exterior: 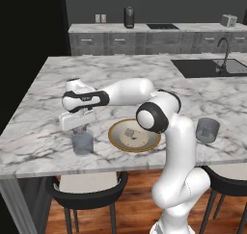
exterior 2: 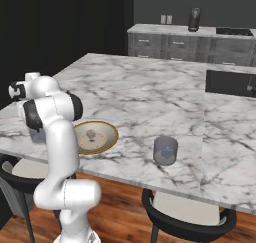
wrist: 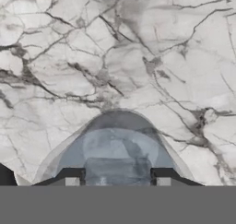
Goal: There are four ice cubes in the ice bowl. Place two ice cubes in each glass of water.
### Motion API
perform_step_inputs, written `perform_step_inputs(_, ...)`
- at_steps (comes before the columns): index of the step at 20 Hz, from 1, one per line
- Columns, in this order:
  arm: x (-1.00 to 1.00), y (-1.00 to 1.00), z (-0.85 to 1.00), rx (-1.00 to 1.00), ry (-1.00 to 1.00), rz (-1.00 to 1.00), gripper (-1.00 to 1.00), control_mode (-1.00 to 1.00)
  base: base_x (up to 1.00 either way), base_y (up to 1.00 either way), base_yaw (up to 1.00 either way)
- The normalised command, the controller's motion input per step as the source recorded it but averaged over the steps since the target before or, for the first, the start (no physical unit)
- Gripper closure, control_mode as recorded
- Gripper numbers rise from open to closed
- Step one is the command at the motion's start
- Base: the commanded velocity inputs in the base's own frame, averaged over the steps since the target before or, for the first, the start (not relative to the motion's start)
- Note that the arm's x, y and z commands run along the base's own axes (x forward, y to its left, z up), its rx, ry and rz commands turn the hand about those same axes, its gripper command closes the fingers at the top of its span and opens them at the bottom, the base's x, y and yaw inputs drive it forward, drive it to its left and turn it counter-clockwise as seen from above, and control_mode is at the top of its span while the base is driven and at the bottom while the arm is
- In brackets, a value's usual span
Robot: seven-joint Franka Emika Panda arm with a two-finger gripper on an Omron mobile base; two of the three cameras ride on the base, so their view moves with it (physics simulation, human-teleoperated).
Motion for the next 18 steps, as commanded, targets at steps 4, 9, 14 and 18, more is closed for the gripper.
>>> perform_step_inputs(4,0.00,0.00,0.00,0.00,0.00,-0.02,-1.00,-1.00,0.00,0.00,0.00)
perform_step_inputs(9,-0.01,0.00,0.00,0.00,0.00,-0.03,-1.00,-1.00,0.00,0.00,0.00)
perform_step_inputs(14,-0.09,0.00,0.04,0.00,0.00,-0.03,-1.00,-1.00,0.00,0.00,0.00)
perform_step_inputs(18,-0.30,0.00,0.49,0.00,0.00,0.00,-1.00,-1.00,0.00,0.00,0.00)
